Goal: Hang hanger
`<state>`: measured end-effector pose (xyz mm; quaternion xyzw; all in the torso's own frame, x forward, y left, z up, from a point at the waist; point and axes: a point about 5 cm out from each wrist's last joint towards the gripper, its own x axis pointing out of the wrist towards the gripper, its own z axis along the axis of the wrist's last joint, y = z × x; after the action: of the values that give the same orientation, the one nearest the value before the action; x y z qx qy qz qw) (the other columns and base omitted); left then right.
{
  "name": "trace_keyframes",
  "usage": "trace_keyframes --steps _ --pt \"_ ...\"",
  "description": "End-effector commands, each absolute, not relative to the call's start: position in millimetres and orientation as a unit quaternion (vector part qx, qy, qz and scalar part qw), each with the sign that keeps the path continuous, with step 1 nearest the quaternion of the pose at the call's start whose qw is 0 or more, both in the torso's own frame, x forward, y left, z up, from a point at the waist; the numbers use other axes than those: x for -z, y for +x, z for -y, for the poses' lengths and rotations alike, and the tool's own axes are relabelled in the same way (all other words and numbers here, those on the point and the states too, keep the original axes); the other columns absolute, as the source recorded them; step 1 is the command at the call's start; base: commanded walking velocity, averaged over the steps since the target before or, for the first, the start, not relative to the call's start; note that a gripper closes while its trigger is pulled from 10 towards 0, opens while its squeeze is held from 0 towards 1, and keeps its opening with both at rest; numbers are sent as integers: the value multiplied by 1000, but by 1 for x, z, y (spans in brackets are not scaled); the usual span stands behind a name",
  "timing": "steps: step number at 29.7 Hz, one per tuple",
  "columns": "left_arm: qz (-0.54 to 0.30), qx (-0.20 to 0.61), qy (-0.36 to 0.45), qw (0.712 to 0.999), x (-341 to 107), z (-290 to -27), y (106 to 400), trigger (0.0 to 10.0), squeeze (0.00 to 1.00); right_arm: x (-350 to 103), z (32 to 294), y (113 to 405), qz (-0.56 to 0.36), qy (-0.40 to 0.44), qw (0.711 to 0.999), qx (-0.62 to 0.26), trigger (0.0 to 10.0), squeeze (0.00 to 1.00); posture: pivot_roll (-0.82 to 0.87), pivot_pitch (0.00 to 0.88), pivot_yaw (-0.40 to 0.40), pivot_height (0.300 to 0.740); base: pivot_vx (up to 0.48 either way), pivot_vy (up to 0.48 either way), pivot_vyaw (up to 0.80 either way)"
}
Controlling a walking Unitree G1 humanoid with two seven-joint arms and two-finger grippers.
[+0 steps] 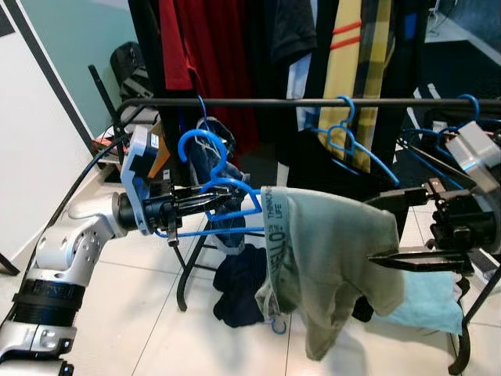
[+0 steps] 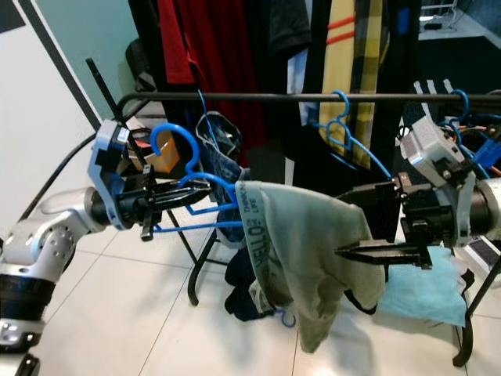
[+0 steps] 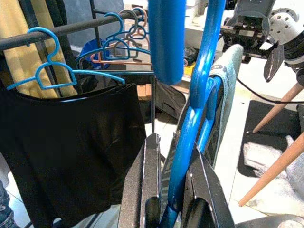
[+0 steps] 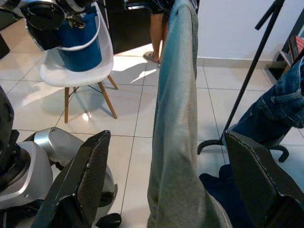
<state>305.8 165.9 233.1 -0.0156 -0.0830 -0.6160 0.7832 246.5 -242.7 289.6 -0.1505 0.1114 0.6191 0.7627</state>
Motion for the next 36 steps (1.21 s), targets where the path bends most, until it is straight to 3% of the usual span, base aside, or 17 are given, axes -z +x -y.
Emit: trace_keyframes --steps 1,5,6,14,23,32,36 --pt "89 608 -11 789 -235 -173 306 0 0 -290 242 245 -114 -154 761 -620 10000 0 -177 0 124 740 0 0 0" --pt "92 608 -12 789 -236 -173 306 0 0 -281 242 245 -133 -153 763 -613 10000 0 -176 0 122 740 0 0 0" --pt "99 606 -14 790 -239 -174 307 0 0 -270 240 247 -149 -151 767 -605 0 0 -173 0 119 740 0 0 0" --pt "131 599 -33 789 -251 -181 307 0 0 -249 233 245 -179 -134 764 -605 0 0 -170 0 116 740 0 0 0" --pt "140 597 -41 789 -255 -188 306 0 0 -256 232 249 -140 -130 778 -599 0 0 -170 0 112 740 0 0 0" --pt "111 595 -48 795 -238 -191 305 0 0 -288 231 263 5 -85 820 -566 0 0 -171 0 113 740 0 0 0" --pt "8 552 -6 834 -190 -210 308 0 0 -328 246 266 157 8 837 -525 0 0 -167 0 114 740 0 0 0"
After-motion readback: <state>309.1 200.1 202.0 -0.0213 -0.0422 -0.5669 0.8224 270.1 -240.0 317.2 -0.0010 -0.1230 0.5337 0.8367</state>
